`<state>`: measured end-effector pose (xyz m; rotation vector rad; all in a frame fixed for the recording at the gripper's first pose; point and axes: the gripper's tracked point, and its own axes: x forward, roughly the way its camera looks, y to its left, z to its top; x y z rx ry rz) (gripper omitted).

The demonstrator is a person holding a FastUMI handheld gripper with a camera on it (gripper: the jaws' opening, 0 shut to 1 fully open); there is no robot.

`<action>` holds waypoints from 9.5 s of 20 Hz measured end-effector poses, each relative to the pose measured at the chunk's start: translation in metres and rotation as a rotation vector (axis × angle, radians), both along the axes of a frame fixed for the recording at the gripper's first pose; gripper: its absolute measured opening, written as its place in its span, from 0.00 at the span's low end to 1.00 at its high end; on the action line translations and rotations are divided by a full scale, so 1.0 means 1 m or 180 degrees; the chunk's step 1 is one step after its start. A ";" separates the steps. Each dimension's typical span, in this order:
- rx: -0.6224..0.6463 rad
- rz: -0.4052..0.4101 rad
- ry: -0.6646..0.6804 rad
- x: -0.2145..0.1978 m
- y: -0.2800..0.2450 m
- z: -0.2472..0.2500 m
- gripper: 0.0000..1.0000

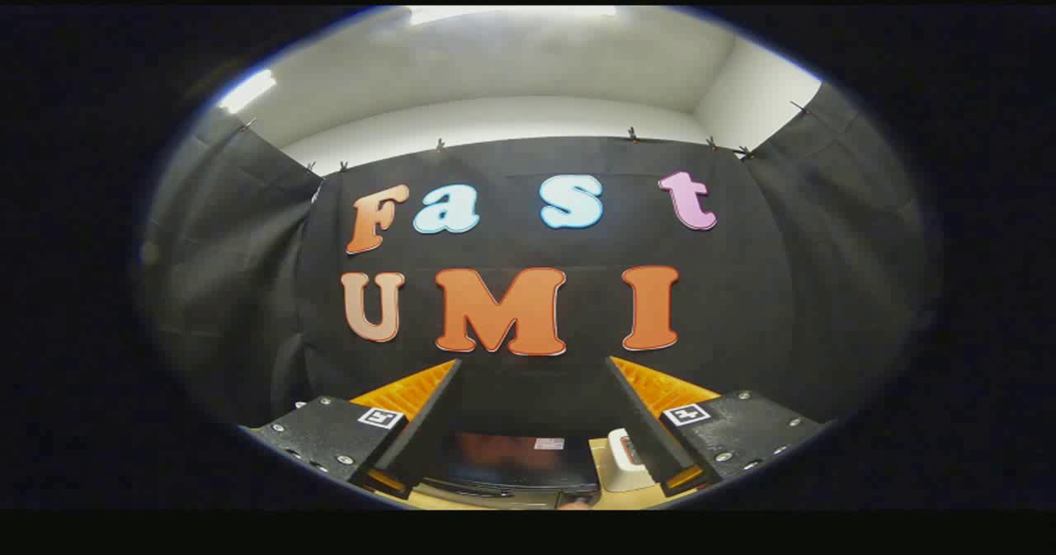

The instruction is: Open the toaster oven, put the food inside, and close the toaster oven door.

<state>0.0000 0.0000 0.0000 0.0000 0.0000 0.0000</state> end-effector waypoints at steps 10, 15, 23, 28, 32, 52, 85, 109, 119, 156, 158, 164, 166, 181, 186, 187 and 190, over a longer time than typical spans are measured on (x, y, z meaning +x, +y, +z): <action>-0.0113 0.0004 0.0197 0.002 -0.001 -0.018 0.98; -0.0236 0.0109 0.0178 -0.002 0.008 -0.021 0.99; -0.0150 0.0272 0.0491 -0.006 0.025 -0.064 0.99; -0.0205 0.0413 0.0787 -0.017 0.039 -0.116 0.99; -0.0398 0.0561 0.1122 -0.024 0.050 -0.179 0.99; 0.0007 0.0672 0.1329 -0.039 0.086 -0.273 0.87; 0.0718 0.0845 0.3899 -0.214 0.104 -0.392 0.67; 0.1224 -0.0001 0.4131 -0.190 -0.136 -0.368 0.85; 0.1864 0.0032 0.4053 -0.188 -0.111 -0.354 0.34; 0.3685 -0.0283 0.2502 -0.016 0.077 -0.364 0.29; 0.3716 -0.0401 0.2486 -0.013 0.081 -0.377 0.29; 0.3087 -0.0622 0.2162 -0.008 0.078 -0.388 0.29; 0.2925 -0.0669 0.2092 0.000 0.076 -0.389 0.29; 0.1236 -0.0680 0.2169 -0.018 0.033 -0.370 0.85; 0.1038 -0.0307 0.2411 -0.075 0.032 -0.346 0.88; 0.1003 -0.0191 0.2515 -0.091 0.036 -0.344 0.88; 0.0888 0.0100 0.2867 -0.142 0.052 -0.349 0.89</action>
